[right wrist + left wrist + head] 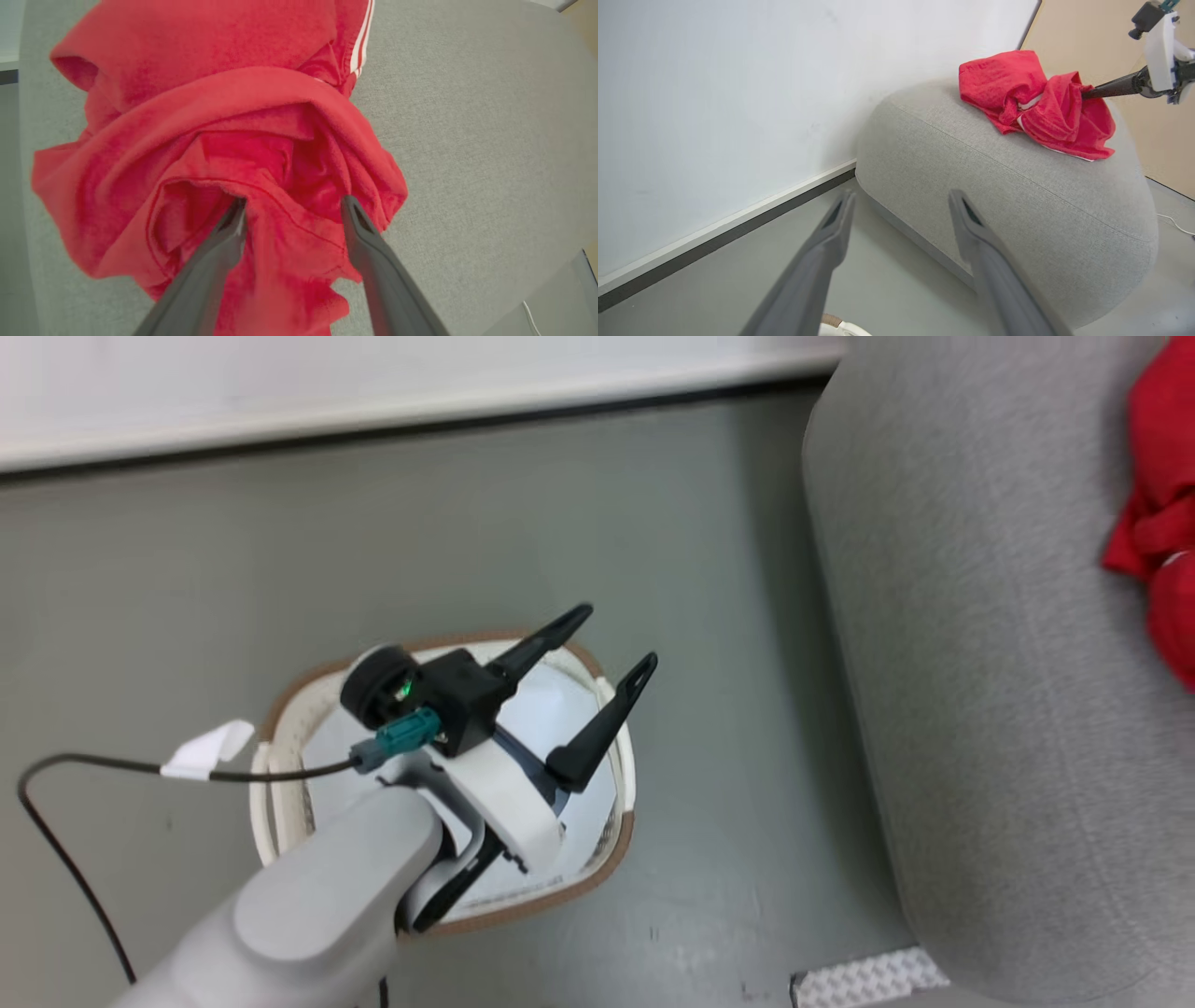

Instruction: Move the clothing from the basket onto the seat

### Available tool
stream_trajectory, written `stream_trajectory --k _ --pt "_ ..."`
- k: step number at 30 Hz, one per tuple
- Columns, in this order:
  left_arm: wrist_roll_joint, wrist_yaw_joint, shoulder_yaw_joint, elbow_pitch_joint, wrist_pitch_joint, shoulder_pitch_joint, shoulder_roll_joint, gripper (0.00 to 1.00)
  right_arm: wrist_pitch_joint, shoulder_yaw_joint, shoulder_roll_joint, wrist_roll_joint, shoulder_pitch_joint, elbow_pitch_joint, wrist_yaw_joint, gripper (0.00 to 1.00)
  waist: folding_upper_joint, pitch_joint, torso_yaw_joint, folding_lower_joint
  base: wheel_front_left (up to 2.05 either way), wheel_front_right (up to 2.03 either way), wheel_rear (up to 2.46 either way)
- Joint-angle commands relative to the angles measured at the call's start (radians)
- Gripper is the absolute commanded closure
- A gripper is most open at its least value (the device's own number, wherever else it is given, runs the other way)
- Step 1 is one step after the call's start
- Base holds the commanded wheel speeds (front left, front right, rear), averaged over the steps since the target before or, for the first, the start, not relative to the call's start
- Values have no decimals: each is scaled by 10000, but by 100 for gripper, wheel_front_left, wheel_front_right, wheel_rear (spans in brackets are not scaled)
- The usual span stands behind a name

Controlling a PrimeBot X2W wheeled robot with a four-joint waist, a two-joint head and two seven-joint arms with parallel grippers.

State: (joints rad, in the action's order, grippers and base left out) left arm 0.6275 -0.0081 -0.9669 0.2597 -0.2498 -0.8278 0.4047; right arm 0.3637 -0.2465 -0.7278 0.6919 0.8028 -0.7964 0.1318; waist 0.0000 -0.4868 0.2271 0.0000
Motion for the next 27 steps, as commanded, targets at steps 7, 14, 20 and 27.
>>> stream_trajectory --k 7,14,20,27 --pt "480 252 741 390 -142 1155 -138 0 312 -221 -721 145 -619 1521 -23 0 0 2174 46 0 0 0 0" --pt "371 562 2239 -149 -146 2483 -117 0 -756 -81 -858 449 -1303 3738 -23 0 0 3574 -344 0 0 0 0" --pt "518 675 3406 -444 -146 3459 -57 0 -1802 336 -112 230 -1926 4532 -23 0 0 4202 -676 0 0 0 0" --pt "280 893 5438 -932 -147 5018 -120 0 -3392 1128 1324 -605 -3381 5615 -23 0 0 4710 -1122 0 0 0 0"
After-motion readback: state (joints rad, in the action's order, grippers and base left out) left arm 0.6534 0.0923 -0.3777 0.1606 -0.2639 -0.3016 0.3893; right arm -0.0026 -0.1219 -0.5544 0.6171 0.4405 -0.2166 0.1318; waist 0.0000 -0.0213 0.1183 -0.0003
